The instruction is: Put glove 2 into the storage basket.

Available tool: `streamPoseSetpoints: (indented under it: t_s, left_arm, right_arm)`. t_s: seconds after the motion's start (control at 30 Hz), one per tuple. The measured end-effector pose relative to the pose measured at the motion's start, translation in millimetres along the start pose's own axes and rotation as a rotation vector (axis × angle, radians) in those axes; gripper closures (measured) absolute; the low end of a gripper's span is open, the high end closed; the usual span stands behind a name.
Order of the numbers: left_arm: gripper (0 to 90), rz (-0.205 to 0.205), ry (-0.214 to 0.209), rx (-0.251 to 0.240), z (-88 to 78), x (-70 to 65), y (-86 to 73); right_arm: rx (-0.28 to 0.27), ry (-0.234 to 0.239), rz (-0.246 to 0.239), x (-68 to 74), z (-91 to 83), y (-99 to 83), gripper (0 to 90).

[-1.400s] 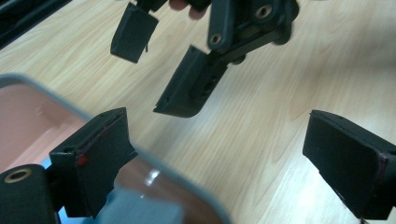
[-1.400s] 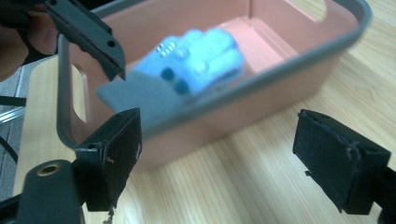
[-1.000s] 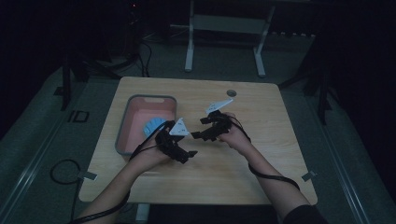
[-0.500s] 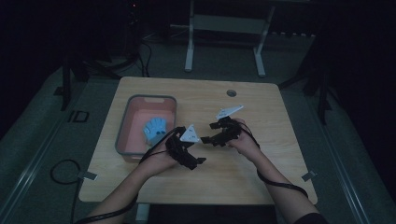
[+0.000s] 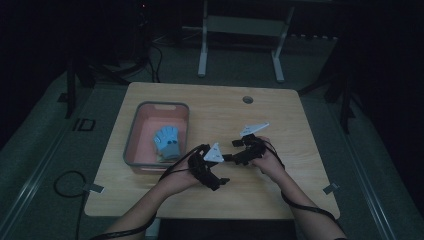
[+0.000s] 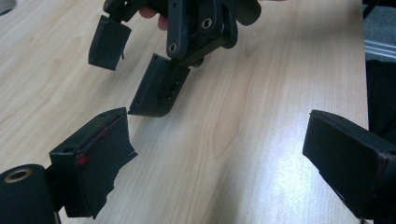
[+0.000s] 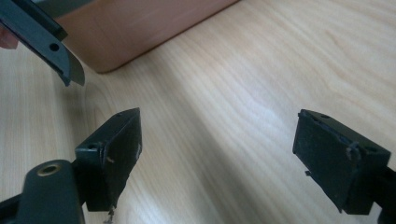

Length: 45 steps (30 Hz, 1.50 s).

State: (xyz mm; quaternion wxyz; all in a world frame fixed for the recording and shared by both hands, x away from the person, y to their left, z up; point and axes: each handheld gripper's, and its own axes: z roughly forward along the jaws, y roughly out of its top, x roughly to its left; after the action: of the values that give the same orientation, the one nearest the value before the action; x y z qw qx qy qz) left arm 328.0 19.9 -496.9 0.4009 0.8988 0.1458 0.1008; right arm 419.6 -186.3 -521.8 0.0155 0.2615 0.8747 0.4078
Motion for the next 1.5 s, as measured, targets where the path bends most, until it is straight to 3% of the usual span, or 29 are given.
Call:
streamPoseSetpoints:
  t_s: [0.37, 0.8, 1.07, 1.5]
  left_arm:
    - [8.1, 0.021, -0.040, 0.005, 22.6, -11.5, -5.6]
    - [8.1, 0.031, -0.079, 0.013, 44.3, -22.8, -8.8]
    - [8.5, 0.062, -0.069, 0.010, 53.9, -28.8, -13.2]
    - [8.5, 0.060, -0.079, 0.036, 62.5, -31.5, -18.4]
  right_arm:
    - [0.006, -0.036, -0.016, 3.8, -6.2, -29.1, 15.6]
    - [-0.008, -0.032, 0.011, 1.8, -15.1, -57.2, 15.6]
    - [0.003, -0.048, 0.000, 1.3, -16.9, -67.1, 15.6]
    - [0.007, -0.094, -0.037, 5.5, -23.7, -74.1, 15.6]
